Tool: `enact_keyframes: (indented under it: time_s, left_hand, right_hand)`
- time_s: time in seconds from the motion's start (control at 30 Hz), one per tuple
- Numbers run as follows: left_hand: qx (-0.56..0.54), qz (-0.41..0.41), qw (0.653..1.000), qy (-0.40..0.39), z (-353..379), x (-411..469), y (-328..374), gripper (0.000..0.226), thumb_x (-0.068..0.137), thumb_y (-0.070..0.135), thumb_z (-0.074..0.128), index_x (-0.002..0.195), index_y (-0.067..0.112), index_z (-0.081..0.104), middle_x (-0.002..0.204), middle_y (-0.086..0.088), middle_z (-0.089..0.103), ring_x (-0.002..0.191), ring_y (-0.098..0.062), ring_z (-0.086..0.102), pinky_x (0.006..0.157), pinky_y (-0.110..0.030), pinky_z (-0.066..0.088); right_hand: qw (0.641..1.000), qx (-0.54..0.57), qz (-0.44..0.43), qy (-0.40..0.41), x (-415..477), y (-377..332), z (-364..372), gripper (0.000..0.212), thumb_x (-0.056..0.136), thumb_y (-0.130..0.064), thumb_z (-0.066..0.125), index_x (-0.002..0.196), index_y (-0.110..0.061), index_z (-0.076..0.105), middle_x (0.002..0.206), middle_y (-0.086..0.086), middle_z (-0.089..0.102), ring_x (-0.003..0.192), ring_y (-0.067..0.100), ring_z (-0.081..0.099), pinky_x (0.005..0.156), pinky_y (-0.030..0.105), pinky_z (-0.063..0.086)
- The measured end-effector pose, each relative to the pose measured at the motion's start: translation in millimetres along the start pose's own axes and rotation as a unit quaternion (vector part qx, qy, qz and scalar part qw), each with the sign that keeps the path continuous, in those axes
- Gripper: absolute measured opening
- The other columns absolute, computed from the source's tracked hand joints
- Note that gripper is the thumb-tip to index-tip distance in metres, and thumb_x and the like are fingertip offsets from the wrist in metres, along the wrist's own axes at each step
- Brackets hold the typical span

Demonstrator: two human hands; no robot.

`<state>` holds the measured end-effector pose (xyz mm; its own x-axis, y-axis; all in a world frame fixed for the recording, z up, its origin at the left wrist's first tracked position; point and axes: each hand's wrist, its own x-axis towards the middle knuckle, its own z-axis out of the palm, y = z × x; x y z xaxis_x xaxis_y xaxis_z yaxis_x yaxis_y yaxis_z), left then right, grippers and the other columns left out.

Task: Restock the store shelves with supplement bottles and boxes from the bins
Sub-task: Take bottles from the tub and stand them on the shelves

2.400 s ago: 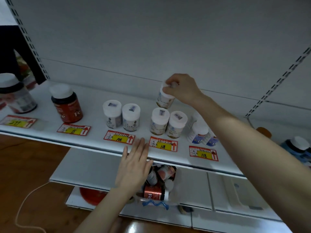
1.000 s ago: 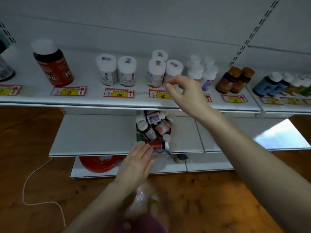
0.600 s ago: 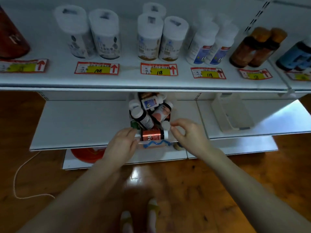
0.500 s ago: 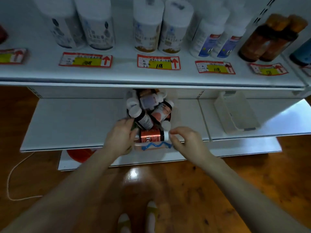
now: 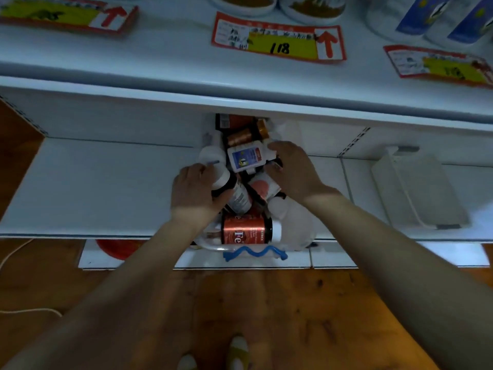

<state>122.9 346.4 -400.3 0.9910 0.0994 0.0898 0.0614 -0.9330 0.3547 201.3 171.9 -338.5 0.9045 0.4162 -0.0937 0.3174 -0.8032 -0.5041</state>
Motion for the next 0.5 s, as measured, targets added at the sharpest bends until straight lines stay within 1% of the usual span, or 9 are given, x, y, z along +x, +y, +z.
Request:
enact_keyframes:
  time_s: [0.03, 0.1, 0.17, 0.27, 0.33, 0.4, 0.43, 0.5]
  left_hand:
    - [-0.011, 0.003, 1.000, 0.011, 0.9, -1.3, -0.2, 0.061, 0.070, 0.052, 0.046, 0.095, -0.001, 0.066, 0.087, -0.020, 0.066, 0.078, -0.039, 0.060, 0.067, -0.038, 0.047]
    - [-0.040, 0.002, 0.999, 0.032, 4.3, -3.1, 0.9, 0.062, 0.069, 0.052, 0.050, 0.095, -0.002, 0.065, 0.086, -0.019, 0.066, 0.079, -0.038, 0.061, 0.071, -0.039, 0.048]
    - [-0.067, -0.020, 0.997, 0.038, 5.4, -4.9, 6.0, 0.062, 0.067, 0.049, 0.057, 0.098, -0.004, 0.064, 0.087, -0.020, 0.066, 0.082, -0.039, 0.061, 0.073, -0.039, 0.047]
    - [-0.086, -0.066, 0.993, 0.037, 3.5, -5.1, 12.6, 0.061, 0.065, 0.045, 0.066, 0.101, -0.005, 0.061, 0.090, -0.021, 0.064, 0.086, -0.040, 0.058, 0.071, -0.031, 0.039]
    - [-0.087, -0.080, 0.992, 0.044, 0.9, -7.1, 16.6, 0.065, 0.068, 0.044, 0.074, 0.110, -0.002, 0.057, 0.100, -0.019, 0.062, 0.095, -0.038, 0.055, 0.073, -0.030, 0.035]
    - [-0.085, -0.085, 0.992, 0.035, -1.2, -8.9, 20.2, 0.071, 0.068, 0.041, 0.076, 0.122, 0.002, 0.051, 0.112, -0.018, 0.058, 0.106, -0.036, 0.049, 0.080, -0.031, 0.034]
    - [-0.078, -0.080, 0.993, 0.029, -1.4, -9.6, 20.9, 0.071, 0.068, 0.041, 0.076, 0.123, 0.004, 0.051, 0.114, -0.017, 0.056, 0.108, -0.034, 0.047, 0.080, -0.029, 0.032]
    - [-0.068, -0.073, 0.995, 0.029, -5.5, -12.8, 22.2, 0.066, 0.064, 0.040, 0.080, 0.114, 0.004, 0.057, 0.106, -0.016, 0.058, 0.102, -0.034, 0.049, 0.075, -0.027, 0.029]
  right_hand:
    - [1.000, -0.008, 0.001, -0.004, 8.3, 0.6, 3.0, 0.047, 0.091, -0.011, 0.053, 0.136, -0.007, 0.040, 0.138, 0.015, 0.043, 0.124, 0.031, 0.040, 0.102, 0.032, 0.032]
    - [0.999, -0.039, 0.006, -0.024, 20.8, 2.2, 8.0, 0.050, 0.089, -0.011, 0.054, 0.137, -0.009, 0.038, 0.140, 0.014, 0.040, 0.125, 0.031, 0.036, 0.102, 0.034, 0.031]
    - [0.997, -0.069, 0.007, -0.032, 29.5, 5.4, 12.2, 0.054, 0.089, -0.011, 0.053, 0.139, -0.012, 0.034, 0.139, 0.014, 0.040, 0.124, 0.031, 0.037, 0.099, 0.034, 0.033]
    - [0.995, -0.097, 0.010, -0.032, 33.1, 9.7, 13.8, 0.060, 0.088, -0.013, 0.055, 0.142, -0.016, 0.029, 0.134, 0.016, 0.042, 0.121, 0.032, 0.039, 0.095, 0.036, 0.036]
    - [0.994, -0.099, 0.018, -0.034, 29.9, 13.8, 12.6, 0.059, 0.087, -0.014, 0.056, 0.141, -0.017, 0.032, 0.131, 0.016, 0.043, 0.120, 0.031, 0.039, 0.093, 0.036, 0.037]
    - [0.995, -0.096, 0.024, -0.027, 24.0, 17.3, 10.8, 0.054, 0.086, -0.016, 0.058, 0.136, -0.017, 0.038, 0.125, 0.015, 0.045, 0.118, 0.030, 0.040, 0.089, 0.034, 0.037]
    - [0.995, -0.093, 0.026, -0.022, 21.1, 18.8, 10.0, 0.051, 0.086, -0.017, 0.059, 0.134, -0.016, 0.041, 0.123, 0.015, 0.046, 0.117, 0.029, 0.040, 0.086, 0.033, 0.037]
    - [0.996, -0.085, 0.027, -0.024, 15.7, 20.6, 9.4, 0.048, 0.085, -0.018, 0.061, 0.129, -0.012, 0.044, 0.120, 0.014, 0.048, 0.116, 0.028, 0.042, 0.082, 0.030, 0.036]
